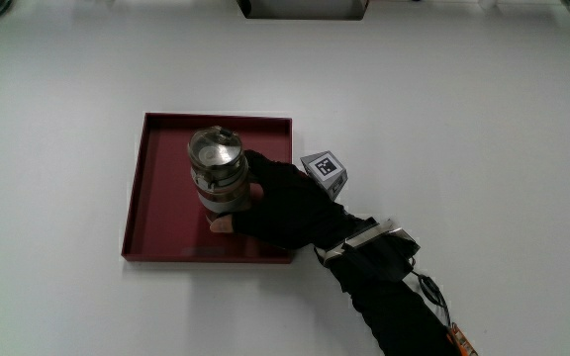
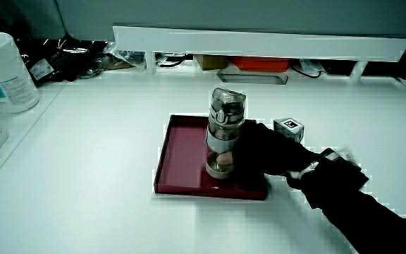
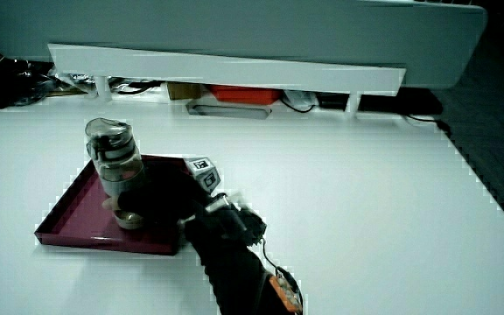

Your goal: Pick bottle

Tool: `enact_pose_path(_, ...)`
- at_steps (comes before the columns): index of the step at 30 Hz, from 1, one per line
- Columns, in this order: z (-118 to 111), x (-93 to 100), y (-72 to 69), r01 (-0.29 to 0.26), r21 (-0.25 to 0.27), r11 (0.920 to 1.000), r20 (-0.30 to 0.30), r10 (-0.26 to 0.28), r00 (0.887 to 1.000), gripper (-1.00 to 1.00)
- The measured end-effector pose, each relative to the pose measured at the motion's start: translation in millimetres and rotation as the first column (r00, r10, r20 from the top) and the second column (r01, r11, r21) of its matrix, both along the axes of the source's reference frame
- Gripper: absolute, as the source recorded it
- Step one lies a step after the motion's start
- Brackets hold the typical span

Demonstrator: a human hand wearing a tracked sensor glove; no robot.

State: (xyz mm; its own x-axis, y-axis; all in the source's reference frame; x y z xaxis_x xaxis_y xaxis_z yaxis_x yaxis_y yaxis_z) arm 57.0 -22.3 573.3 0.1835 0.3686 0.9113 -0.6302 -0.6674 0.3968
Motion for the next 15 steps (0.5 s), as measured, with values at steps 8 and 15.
enact_pose_path(8, 3.0, 2.3, 2.9, -0.058, 0.026, 0.9980, 0.013, 0.058, 0.998, 0.62)
enact_pose_path(15, 2.7, 3.8, 7.0, -0.096, 0.071, 0.9928, 0.018, 0.095, 0.995, 0.92)
